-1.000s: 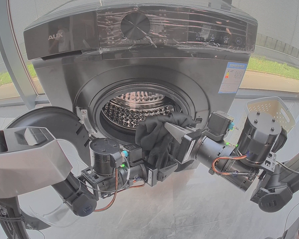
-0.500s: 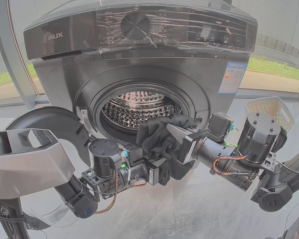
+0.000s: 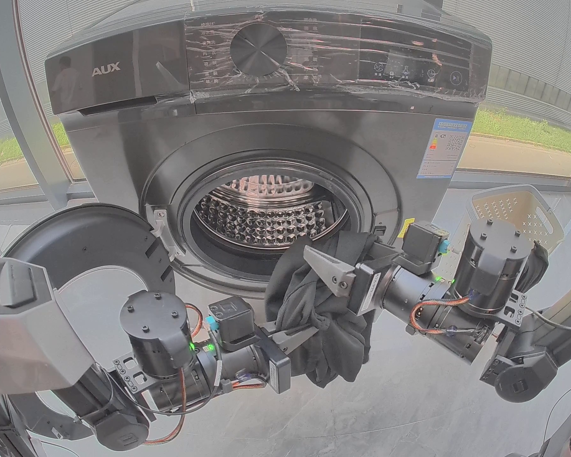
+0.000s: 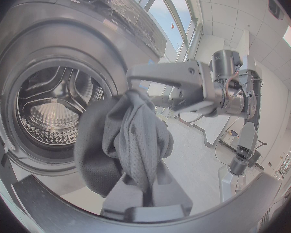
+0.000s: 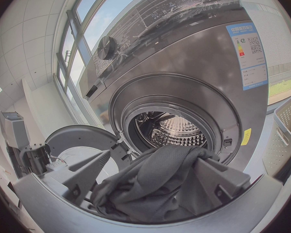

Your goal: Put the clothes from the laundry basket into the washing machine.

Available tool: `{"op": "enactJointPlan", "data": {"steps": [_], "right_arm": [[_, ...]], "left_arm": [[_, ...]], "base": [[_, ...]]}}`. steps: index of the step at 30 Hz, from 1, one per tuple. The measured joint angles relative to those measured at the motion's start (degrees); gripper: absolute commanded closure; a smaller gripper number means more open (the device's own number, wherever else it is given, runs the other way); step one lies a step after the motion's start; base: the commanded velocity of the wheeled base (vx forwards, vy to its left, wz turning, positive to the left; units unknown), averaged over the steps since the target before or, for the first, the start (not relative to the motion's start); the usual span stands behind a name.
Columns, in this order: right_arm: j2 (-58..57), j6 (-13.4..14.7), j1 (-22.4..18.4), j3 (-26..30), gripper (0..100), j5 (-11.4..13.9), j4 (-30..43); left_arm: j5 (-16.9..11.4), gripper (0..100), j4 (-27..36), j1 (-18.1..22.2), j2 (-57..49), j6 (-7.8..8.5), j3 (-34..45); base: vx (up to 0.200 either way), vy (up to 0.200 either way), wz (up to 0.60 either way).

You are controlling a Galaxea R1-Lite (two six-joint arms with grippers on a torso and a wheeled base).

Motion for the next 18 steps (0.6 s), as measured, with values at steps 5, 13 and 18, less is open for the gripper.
{"op": "enactJointPlan", "data": {"steps": [5, 13, 18], "right_arm": [[0.0, -0.1, -0.8, 1.7, 0, 0.0, 0.2], [-0.6, -0.6, -3.5, 4.9, 0, -0.1, 3.5], [-1.0, -0.7, -4.0, 7.2, 0, -0.1, 4.9]], "left_arm": [[0.1, 100, -0.6, 0.3, -1.3, -0.02, 0.1], [0.3, 100, -1.4, 1.6, -1.7, -0.84, -1.4], [0.3, 100, -1.5, 2.3, -1.9, -0.99, -1.8]], "base": [[0.000, 0.000, 0.00], [0.000, 0.000, 0.00], [0.000, 0.000, 0.00]]}}
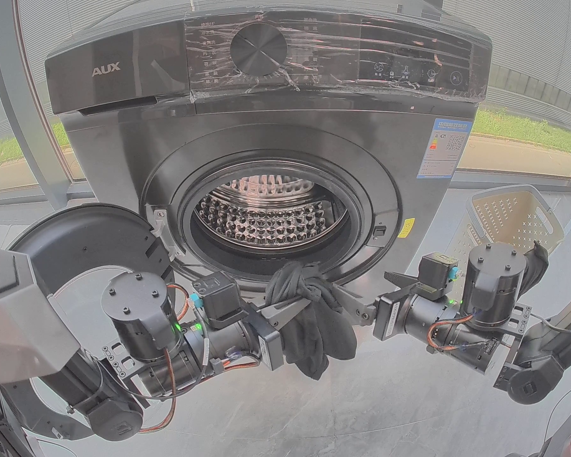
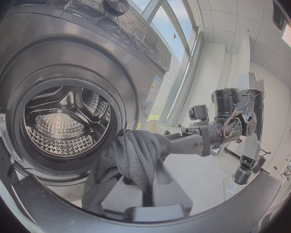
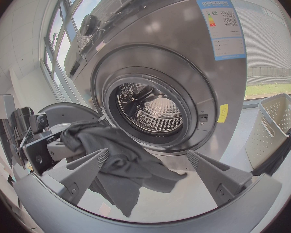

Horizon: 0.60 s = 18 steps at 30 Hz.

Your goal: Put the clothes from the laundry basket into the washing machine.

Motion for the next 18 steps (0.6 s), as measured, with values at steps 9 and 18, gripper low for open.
{"op": "enactJointPlan", "data": {"steps": [9, 18], "right_arm": [[-0.1, -0.3, -0.6, 3.7, 0, 0.1, 0.8], [0.2, -0.3, 0.0, 4.9, 0, 0.1, 2.3]], "left_arm": [[1.9, 100, -2.0, 1.0, 0.0, -2.79, -1.9], [6.6, 100, -2.2, 1.1, 0.0, -6.29, -5.7]], "base": [[0.000, 0.000, 0.00], [0.000, 0.000, 0.00]]}}
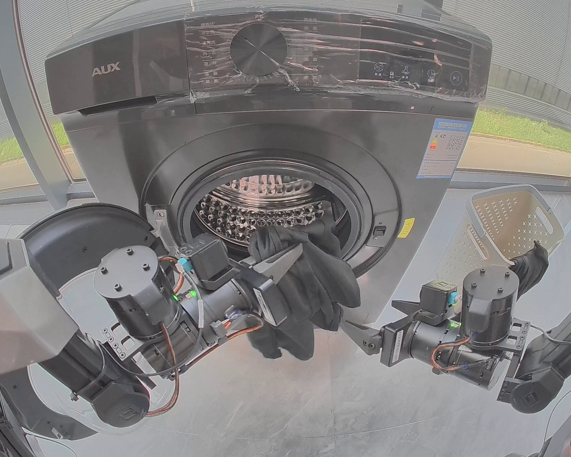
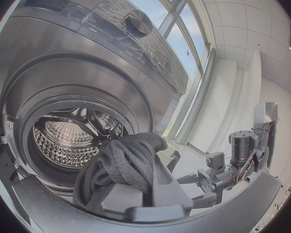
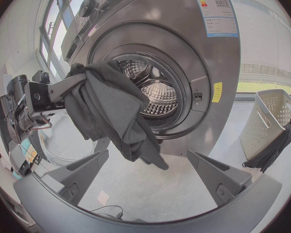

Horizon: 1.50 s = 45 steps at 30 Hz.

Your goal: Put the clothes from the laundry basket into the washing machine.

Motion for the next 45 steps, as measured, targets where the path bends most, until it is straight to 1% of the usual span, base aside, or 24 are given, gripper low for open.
{"op": "enactJointPlan", "data": {"steps": [4, 7, 12, 17, 22, 25, 29, 33, 39, 43, 45], "right_arm": [[0.4, 0.0, 0.0, 0.3, 0, 0.0, 0.0], [0.8, 0.1, 0.0, 0.5, 0, 0.1, 0.0], [1.5, 0.7, 0.0, 0.1, 0, 0.1, -0.3], [2.4, 0.8, 0.1, -0.5, 0, 0.4, -0.8], [3.7, 0.9, -0.3, -3.2, 0, 0.1, -1.3], [4.1, 0.9, -1.1, -5.3, 0, 0.1, -1.8], [4.4, 0.6, -3.1, -7.2, 0, -0.1, -2.0], [4.5, 0.6, -3.9, -7.7, 0, -0.1, -1.9], [4.8, 0.8, -3.3, -9.1, 0, 0.0, -2.1], [4.7, 0.7, -3.2, -8.7, 0, 0.0, -2.9], [4.5, 0.6, -4.0, -8.1, 0, 0.0, -3.0]], "left_arm": [[1.8, 100, 0.4, 0.0, 0.0, -1.73, -0.6], [2.2, 100, 0.7, 0.0, 0.0, -3.10, -1.1], [2.3, 100, 0.9, 0.0, 0.0, -4.11, -1.8], [2.2, 100, 0.8, -0.1, -0.1, -4.27, -2.1], [2.1, 100, 0.5, -0.1, -0.1, -4.27, -2.1], [2.1, 100, 0.2, -0.1, -0.1, -4.24, -1.7], [2.1, 100, 0.1, -0.1, -0.1, -4.19, -1.2], [2.0, 100, 0.0, -0.2, -0.1, -4.19, -1.1], [1.8, 100, 0.0, -0.4, 0.0, -4.16, -0.9], [1.8, 100, 0.0, -0.1, 0.2, -4.08, -1.0], [1.7, 100, 0.0, 0.3, 0.4, -4.06, -1.2]], "base": [[0.000, 0.000, 0.00], [0.000, 0.000, 0.00], [0.000, 0.000, 0.00], [0.000, 0.000, 0.00], [0.000, 0.000, 0.00], [0.000, 0.000, 0.00], [0.000, 0.000, 0.00], [0.000, 0.000, 0.00], [0.000, 0.000, 0.00], [0.000, 0.000, 0.00], [0.000, 0.000, 0.00]]}}
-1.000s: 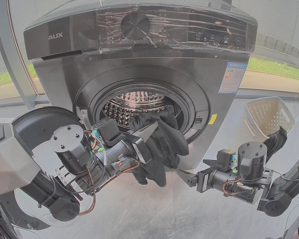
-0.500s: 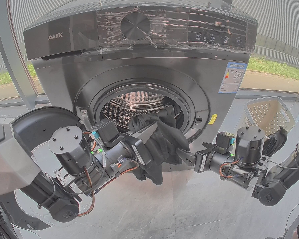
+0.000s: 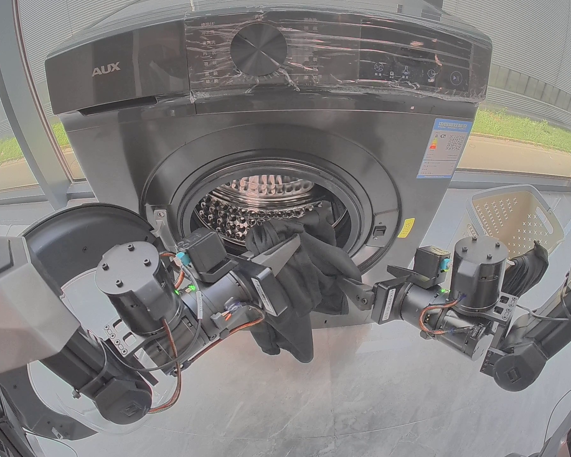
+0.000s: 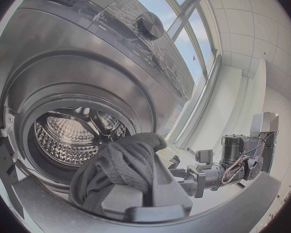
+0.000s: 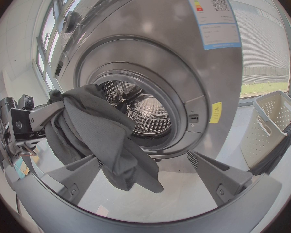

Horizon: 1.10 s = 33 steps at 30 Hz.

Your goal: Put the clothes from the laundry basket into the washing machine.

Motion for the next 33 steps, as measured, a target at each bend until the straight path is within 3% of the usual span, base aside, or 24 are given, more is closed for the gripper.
{"op": "enactJointPlan", "data": {"steps": [11, 20, 32, 33], "right_arm": [[-0.1, -0.3, -1.2, 1.0, 0, -0.1, 0.5], [1.1, -0.2, 3.4, -0.9, 0, 0.0, -0.3], [3.9, -0.2, 6.6, -4.5, 0, 0.9, -5.6], [4.2, -0.2, 6.8, -4.6, 100, 0.9, -5.9]], "left_arm": [[-0.2, 100, -0.1, 0.6, 0.1, -0.10, 0.2], [0.2, 100, -0.1, 0.0, 0.3, -0.02, 0.1], [0.1, 100, -0.3, -0.2, 0.4, 0.06, 0.7], [0.1, 100, -0.3, -0.3, 0.4, 0.06, 0.7]], "base": [[0.000, 0.000, 0.00], [0.000, 0.000, 0.00], [0.000, 0.000, 0.00], [0.000, 0.000, 0.00]]}}
